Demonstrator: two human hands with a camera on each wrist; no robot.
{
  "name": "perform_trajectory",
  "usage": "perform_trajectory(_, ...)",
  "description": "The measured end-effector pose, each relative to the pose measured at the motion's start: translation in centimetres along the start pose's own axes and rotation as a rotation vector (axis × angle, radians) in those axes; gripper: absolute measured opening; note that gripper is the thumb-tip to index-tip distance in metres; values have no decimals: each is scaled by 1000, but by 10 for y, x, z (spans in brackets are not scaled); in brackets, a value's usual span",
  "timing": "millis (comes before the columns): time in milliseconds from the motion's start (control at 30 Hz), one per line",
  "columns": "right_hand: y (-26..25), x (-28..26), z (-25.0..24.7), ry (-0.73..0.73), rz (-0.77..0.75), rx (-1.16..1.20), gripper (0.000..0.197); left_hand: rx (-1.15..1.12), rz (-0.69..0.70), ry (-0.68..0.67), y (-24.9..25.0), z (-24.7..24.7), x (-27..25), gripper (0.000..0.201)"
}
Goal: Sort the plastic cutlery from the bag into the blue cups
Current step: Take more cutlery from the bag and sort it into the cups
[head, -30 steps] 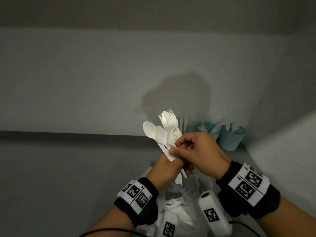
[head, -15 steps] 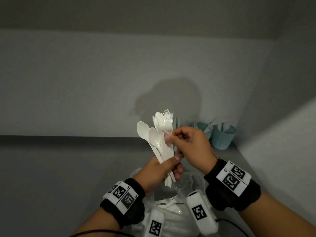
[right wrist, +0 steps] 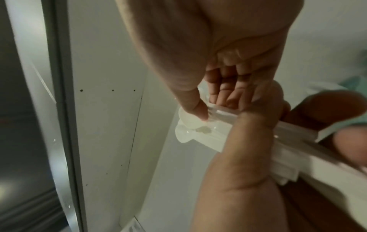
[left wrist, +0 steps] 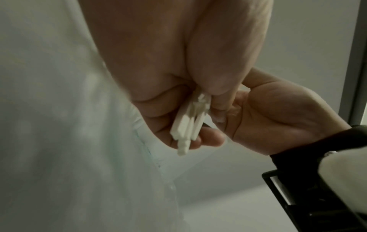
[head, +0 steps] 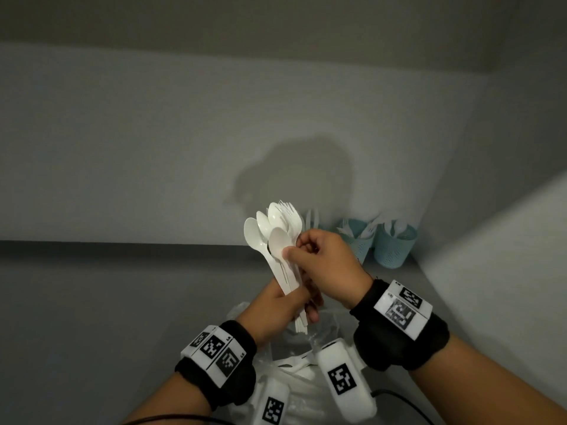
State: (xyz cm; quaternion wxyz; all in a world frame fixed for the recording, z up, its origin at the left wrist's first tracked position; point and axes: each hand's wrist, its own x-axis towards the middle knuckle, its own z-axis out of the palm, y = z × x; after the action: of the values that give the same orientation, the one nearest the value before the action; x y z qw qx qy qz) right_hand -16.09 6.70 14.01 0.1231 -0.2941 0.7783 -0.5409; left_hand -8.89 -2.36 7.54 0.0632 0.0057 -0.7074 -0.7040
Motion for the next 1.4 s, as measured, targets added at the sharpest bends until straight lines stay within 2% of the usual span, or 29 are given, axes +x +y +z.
perform_trajectory(133, 1, -1, -4, -116, 55, 109, 15, -30, 17, -35, -4, -3, -3, 20)
perform_trajectory(233, 4, -1, -7, -147, 64, 137, 20, -66, -6, -42, -7, -6, -4, 15)
perform_trajectory(467, 7, 3, -12, -136, 83, 176, 29, -59, -1, -20, -3, -4, -5, 29)
perform_trajectory(567, 5, 5, -15, -100, 86, 193, 24, -118, -18, 24, 0, -3, -5, 38)
perform_trajectory(633, 4, 6, -16, -92, 82, 214, 17, -180, -14, 67, 1, -2, -4, 36)
perform_trajectory(700, 6, 7, -16, -96, 67, 199, 23, -206, -2, 72, 2, -1, -3, 34)
perform_trajectory(867, 6, 4, -19, -201, 24, 160, 25, -140, 13, 52, 2, -2, -3, 29)
perform_trajectory(1100, 6, 2, -20, -233, -10, 172, 23, -28, 40, 70, 5, -3, -3, 33)
perform_trajectory(1400, 13, 1, -24, -270, 26, 252, 21, -95, 21, 109, 2, -1, -6, 42)
